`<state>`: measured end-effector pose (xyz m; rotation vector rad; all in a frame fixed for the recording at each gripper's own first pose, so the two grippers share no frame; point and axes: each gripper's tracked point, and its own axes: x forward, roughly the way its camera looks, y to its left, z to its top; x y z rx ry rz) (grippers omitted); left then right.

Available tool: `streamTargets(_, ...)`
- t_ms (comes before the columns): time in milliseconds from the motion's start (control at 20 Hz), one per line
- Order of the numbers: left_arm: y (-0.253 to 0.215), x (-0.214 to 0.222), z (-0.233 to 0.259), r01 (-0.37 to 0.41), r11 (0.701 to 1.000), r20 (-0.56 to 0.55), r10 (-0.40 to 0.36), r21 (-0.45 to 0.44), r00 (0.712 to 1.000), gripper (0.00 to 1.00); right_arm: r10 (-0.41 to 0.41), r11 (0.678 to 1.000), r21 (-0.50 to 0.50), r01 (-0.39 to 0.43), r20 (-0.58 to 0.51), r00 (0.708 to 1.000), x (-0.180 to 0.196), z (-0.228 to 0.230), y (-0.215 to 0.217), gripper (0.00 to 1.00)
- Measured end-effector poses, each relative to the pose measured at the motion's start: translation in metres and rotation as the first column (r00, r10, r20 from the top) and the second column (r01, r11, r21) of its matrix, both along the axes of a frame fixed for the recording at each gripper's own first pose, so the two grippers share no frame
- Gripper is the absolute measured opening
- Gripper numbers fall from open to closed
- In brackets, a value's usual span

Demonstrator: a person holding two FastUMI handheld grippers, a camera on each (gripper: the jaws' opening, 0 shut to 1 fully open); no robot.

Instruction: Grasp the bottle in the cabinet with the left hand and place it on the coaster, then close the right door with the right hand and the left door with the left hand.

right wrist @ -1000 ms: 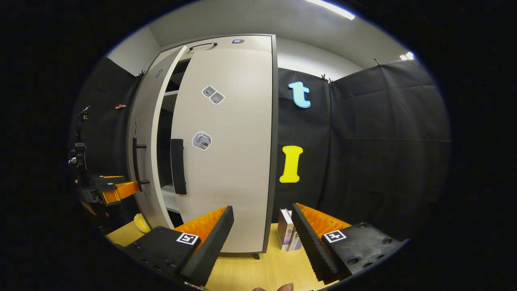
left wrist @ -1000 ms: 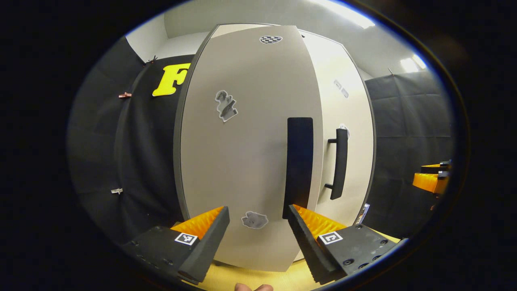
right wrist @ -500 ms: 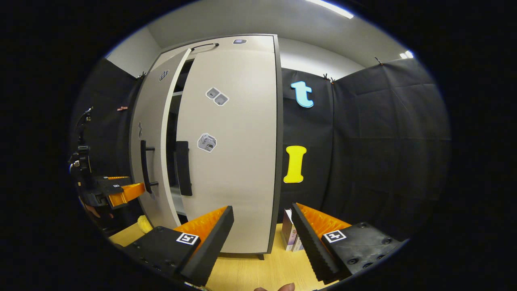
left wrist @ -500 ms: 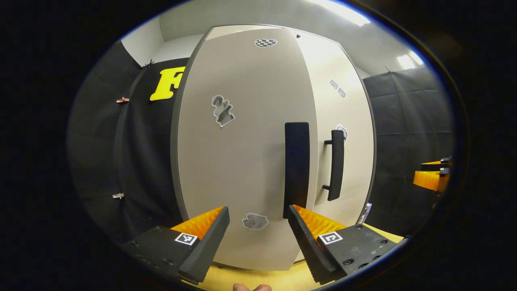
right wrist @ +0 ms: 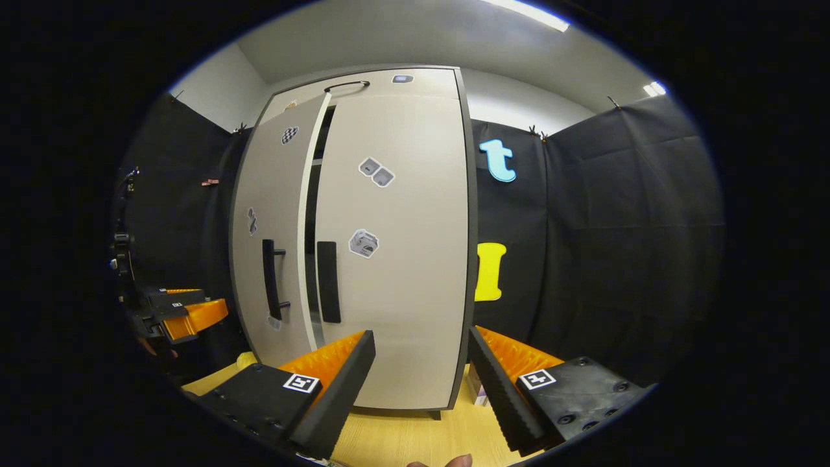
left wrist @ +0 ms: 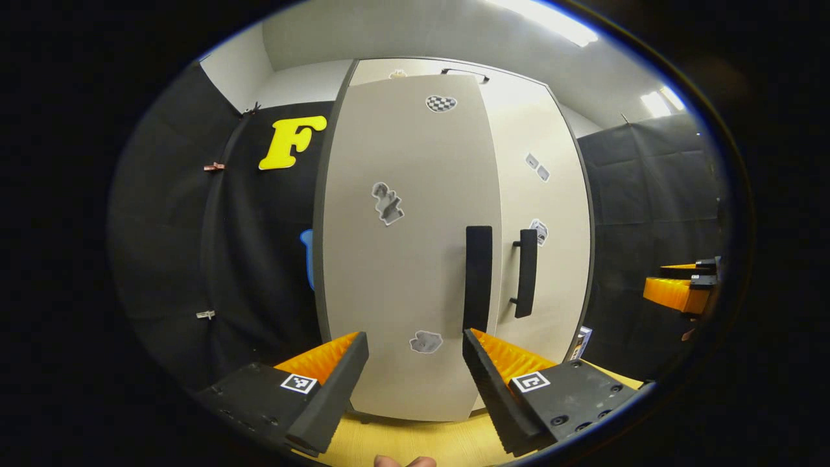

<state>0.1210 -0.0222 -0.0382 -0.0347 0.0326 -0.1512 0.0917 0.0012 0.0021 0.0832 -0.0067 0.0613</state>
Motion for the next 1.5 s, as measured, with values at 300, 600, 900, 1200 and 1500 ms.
streamTargets(300,0.020,-0.044,0.006,-0.023,1.000,0.007,0.022,0.013,1.000,0.93,0.020,1.000,0.011,-0.021,0.017,1.000,-0.025,0.009,0.019,0.96)
streamTargets(600,0.028,-0.077,0.004,-0.038,0.999,-0.002,0.038,0.020,0.999,0.94,0.029,1.000,0.007,-0.029,0.031,0.999,-0.051,0.015,0.027,0.95)
streamTargets(900,0.029,-0.095,0.006,-0.041,0.999,-0.001,0.041,0.023,0.999,0.93,0.032,0.999,0.014,-0.033,0.031,0.999,-0.064,0.016,0.027,0.96)
streamTargets(1200,0.032,-0.103,0.009,-0.054,0.998,0.006,0.054,0.028,0.999,0.94,0.041,0.999,0.016,-0.042,0.037,0.998,-0.069,0.018,0.027,0.96)
streamTargets(1500,0.029,-0.105,0.007,-0.054,0.998,0.001,0.054,0.035,0.999,0.93,0.048,0.999,0.017,-0.049,0.038,0.998,-0.070,0.018,0.025,0.96)
